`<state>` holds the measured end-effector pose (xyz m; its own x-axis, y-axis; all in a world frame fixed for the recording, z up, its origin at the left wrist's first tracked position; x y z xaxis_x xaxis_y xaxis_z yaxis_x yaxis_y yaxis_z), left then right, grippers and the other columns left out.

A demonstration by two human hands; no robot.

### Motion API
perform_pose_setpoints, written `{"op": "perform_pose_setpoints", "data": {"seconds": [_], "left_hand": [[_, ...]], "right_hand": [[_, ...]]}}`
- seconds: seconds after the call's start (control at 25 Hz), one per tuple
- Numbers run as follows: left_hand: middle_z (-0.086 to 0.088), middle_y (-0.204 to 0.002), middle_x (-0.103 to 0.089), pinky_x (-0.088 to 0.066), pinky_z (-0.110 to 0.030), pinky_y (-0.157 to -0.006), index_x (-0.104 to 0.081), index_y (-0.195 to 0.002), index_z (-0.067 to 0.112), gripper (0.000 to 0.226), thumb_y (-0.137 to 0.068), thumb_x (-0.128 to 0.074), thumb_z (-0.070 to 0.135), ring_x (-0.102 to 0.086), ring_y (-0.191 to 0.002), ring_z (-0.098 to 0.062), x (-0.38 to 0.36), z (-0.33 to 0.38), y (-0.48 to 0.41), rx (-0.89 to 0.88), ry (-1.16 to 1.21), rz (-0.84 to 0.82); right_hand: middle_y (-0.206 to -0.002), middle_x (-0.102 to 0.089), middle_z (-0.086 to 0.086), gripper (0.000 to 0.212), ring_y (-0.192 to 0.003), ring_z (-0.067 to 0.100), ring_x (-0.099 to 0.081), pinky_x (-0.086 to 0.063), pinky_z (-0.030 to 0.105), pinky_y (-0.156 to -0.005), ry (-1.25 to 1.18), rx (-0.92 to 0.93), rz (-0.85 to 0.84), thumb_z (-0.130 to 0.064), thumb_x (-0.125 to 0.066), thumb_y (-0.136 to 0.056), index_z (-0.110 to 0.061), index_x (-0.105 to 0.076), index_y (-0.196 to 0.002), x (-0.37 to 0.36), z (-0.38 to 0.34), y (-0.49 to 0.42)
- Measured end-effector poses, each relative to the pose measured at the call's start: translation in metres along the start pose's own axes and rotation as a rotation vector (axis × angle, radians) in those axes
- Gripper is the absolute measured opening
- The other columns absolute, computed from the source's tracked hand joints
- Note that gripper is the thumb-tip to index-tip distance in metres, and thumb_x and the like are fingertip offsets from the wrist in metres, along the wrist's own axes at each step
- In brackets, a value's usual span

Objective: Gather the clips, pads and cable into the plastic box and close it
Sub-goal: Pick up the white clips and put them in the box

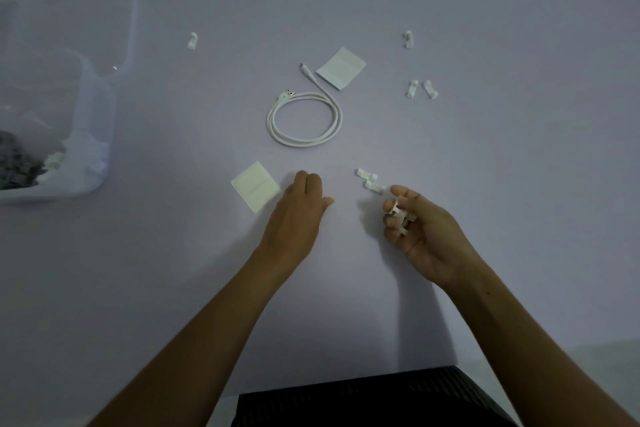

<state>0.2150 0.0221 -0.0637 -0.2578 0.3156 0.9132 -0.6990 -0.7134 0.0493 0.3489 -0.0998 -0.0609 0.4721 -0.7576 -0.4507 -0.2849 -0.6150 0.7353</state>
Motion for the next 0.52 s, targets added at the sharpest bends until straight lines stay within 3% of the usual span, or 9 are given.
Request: {"op": "perform_pose_setpoints", "data": {"seconds": [0.12,0.2,0.28,0.4,0.44,0.52], "left_hand": [[-0.009,-0.085,-0.047,-0.036,-0.033,-0.062,-0.039,-0.086,0.012,0.021,-0.095,-0.047,0.029,-0.045,-0.070,-0.023,0.013,0.001,-0.014,0.096,0.172,0.006],[-0.010,-0.079,-0.053,-0.039,-0.038,-0.063,-0.037,-0.086,0.012,0.021,-0.095,-0.047,0.028,-0.049,-0.070,-0.028,0.020,0.004,-0.025,0.134,0.270,-0.019],[-0.014,-0.080,-0.060,-0.048,-0.044,-0.068,-0.041,-0.091,0.011,0.018,-0.096,-0.045,0.028,-0.057,-0.075,-0.033,0.023,0.007,-0.036,0.139,0.338,-0.037],[-0.007,-0.083,-0.061,-0.049,-0.042,-0.075,-0.050,-0.099,0.008,0.019,-0.098,-0.038,0.024,-0.059,-0.083,-0.032,0.028,0.003,-0.049,0.121,0.323,-0.029],[-0.007,-0.083,-0.062,-0.049,-0.042,-0.075,-0.053,-0.098,0.006,0.023,-0.098,-0.037,0.022,-0.059,-0.082,-0.032,0.030,0.002,-0.053,0.102,0.305,-0.016],[-0.012,-0.079,-0.063,-0.048,-0.042,-0.070,-0.054,-0.087,0.002,0.029,-0.098,-0.039,0.024,-0.058,-0.074,-0.031,0.033,0.002,-0.059,0.061,0.289,0.007]], "right_hand": [[-0.067,-0.054,0.006,0.021,-0.055,0.019,-0.052,-0.044,0.024,-0.046,-0.028,0.015,0.014,-0.005,-0.040,-0.093,-0.008,-0.061,-0.091,-0.004,-0.009,-0.007],[-0.067,-0.054,0.006,0.017,-0.055,0.018,-0.051,-0.042,0.024,-0.045,0.066,0.064,0.055,-0.006,-0.045,-0.092,-0.006,-0.061,-0.087,-0.006,-0.018,-0.012],[-0.069,-0.055,0.006,0.014,-0.053,0.017,-0.051,-0.040,0.023,-0.045,0.143,0.081,0.060,-0.007,-0.050,-0.092,-0.006,-0.061,-0.083,-0.010,-0.025,-0.015],[-0.068,-0.056,0.005,0.015,-0.050,0.016,-0.051,-0.039,0.025,-0.047,0.143,0.033,0.031,-0.014,-0.053,-0.092,-0.009,-0.059,-0.079,-0.013,-0.029,-0.020],[-0.066,-0.055,0.004,0.018,-0.050,0.015,-0.049,-0.038,0.025,-0.048,0.226,0.071,0.062,-0.020,-0.055,-0.093,-0.010,-0.058,-0.078,-0.012,-0.031,-0.020],[-0.064,-0.053,0.000,0.024,-0.052,0.015,-0.047,-0.037,0.024,-0.050,0.714,0.267,0.204,-0.033,-0.060,-0.090,-0.013,-0.056,-0.078,-0.010,-0.038,-0.019]]}}
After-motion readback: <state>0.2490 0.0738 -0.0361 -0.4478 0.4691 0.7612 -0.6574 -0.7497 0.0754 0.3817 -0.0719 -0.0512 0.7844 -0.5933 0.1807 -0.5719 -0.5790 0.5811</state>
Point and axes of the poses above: each hand's wrist, its own y-axis away from the middle knuckle, its own x-axis out of the back of the hand, z = x × y, the point moved 5 cm from there along -y, towards the middle knuckle
